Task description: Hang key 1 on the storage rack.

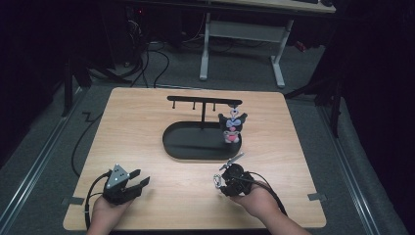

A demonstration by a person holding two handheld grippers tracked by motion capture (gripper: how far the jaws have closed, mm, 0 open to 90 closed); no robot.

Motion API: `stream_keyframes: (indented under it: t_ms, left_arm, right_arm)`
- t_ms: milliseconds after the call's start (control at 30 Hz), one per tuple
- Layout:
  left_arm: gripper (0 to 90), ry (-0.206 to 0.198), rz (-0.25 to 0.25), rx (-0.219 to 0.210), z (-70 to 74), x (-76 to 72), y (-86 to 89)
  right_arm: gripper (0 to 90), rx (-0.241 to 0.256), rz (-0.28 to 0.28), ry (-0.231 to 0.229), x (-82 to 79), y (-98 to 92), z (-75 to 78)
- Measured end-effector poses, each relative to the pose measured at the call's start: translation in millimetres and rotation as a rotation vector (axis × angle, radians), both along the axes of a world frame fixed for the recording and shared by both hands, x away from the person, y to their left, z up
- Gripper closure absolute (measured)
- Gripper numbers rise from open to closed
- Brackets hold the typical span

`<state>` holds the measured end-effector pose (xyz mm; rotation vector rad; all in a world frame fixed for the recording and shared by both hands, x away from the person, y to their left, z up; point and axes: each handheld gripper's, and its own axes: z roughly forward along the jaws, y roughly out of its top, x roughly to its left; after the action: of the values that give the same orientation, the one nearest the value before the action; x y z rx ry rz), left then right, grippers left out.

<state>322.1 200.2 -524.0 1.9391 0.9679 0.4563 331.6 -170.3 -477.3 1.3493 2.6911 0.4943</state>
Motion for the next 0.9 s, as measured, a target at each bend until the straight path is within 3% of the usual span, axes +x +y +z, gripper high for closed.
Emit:
stream_keyframes:
  t_ms: [33, 167, 200, 267, 400, 600, 667, 900]
  left_arm:
    - [50.9, 0.001, -0.004, 0.004, -0.1, 0.2, 0.0]
    - [50.8, 0.002, -0.006, 0.006, -0.3, 0.1, 0.0]
    - [50.7, 0.001, -0.004, 0.005, -0.3, 0.0, 0.1]
    - [50.7, 0.000, -0.001, 0.002, -0.4, -0.1, 0.1]
    - [50.7, 0.003, -0.006, 0.007, -0.8, 0.0, 0.2]
    - [50.5, -0.001, -0.010, 0.005, -1.3, -0.2, -0.7]
    - [50.5, -0.001, -0.011, 0.005, -1.5, -0.3, -0.8]
    - [50.4, -0.006, -0.013, 0.006, -1.3, -0.9, -0.8]
  right_arm:
    - [71.2, 0.002, 0.035, -0.013, 2.5, -0.9, -1.3]
    - [78.5, 0.019, 0.057, -0.006, 3.9, 2.2, -4.6]
    - [80.5, 0.016, 0.020, 0.013, 1.8, 4.2, -4.0]
    - [81.3, 0.026, 0.035, 0.015, 5.1, 2.3, -5.5]
    - [87.2, 0.105, 0.019, 0.051, 10.5, -4.6, -8.2]
    - [89.0, 0.167, 0.000, 0.065, 12.2, -11.6, -10.1]
    - [89.1, 0.172, 0.012, 0.048, 12.1, -12.9, -9.4]
    - [89.2, 0.215, 0.008, 0.048, 14.3, -19.7, 1.8]
